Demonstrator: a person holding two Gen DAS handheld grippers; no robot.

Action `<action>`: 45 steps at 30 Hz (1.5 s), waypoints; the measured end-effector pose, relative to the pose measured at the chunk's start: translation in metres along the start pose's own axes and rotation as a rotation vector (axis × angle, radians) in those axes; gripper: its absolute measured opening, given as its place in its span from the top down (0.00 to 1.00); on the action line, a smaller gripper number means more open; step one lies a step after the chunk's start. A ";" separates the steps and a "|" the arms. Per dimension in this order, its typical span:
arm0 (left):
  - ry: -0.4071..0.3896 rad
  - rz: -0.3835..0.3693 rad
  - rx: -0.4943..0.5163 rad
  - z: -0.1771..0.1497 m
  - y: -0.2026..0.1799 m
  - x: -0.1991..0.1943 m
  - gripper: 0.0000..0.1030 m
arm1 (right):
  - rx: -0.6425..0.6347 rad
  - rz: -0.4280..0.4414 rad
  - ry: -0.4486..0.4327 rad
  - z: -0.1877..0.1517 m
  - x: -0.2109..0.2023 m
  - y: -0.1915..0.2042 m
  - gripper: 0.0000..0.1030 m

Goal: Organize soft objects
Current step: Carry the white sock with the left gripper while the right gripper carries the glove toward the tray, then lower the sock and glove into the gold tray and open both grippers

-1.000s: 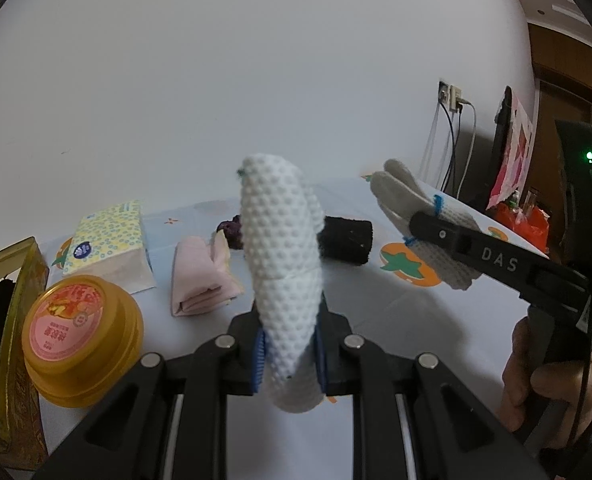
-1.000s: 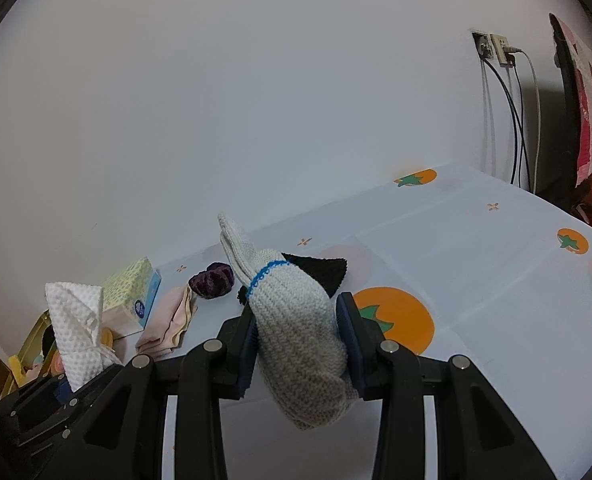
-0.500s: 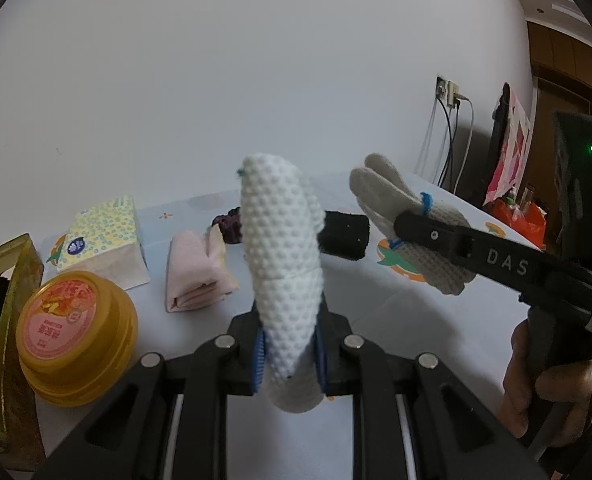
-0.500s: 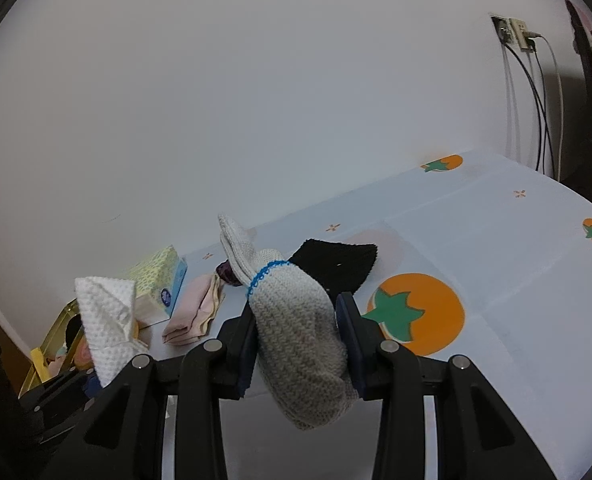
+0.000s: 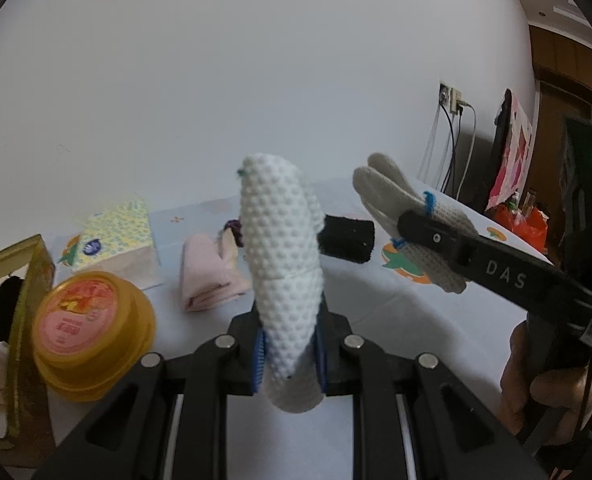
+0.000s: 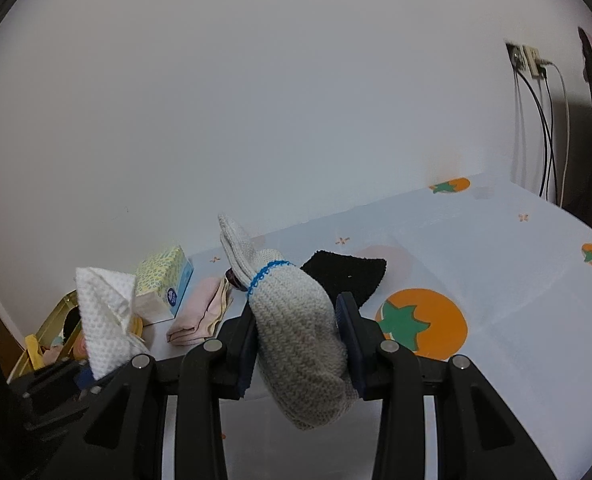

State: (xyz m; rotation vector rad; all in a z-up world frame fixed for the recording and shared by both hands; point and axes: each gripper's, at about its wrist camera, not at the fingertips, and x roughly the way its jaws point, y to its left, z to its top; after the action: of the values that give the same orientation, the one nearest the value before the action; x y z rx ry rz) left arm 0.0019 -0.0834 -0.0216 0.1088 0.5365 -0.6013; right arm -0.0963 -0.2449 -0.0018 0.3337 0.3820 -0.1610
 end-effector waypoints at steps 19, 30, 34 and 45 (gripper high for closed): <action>-0.078 0.172 -0.117 -0.021 0.091 -0.065 0.82 | -0.106 0.205 0.050 -0.031 -0.001 0.122 0.61; -0.121 0.329 -0.213 -0.029 0.168 -0.106 0.82 | -0.217 0.352 0.089 -0.044 0.011 0.215 0.61; -0.137 0.367 -0.233 -0.027 0.186 -0.114 0.82 | -0.217 0.381 0.109 -0.040 0.024 0.239 0.61; -0.077 0.456 -0.303 -0.008 0.240 -0.094 0.82 | -0.194 0.412 0.130 -0.017 0.065 0.292 0.61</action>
State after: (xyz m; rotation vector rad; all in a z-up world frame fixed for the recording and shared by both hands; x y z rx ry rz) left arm 0.0685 0.1646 0.0061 -0.0784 0.5013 -0.0762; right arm 0.0210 0.0274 0.0422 0.2259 0.4453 0.3011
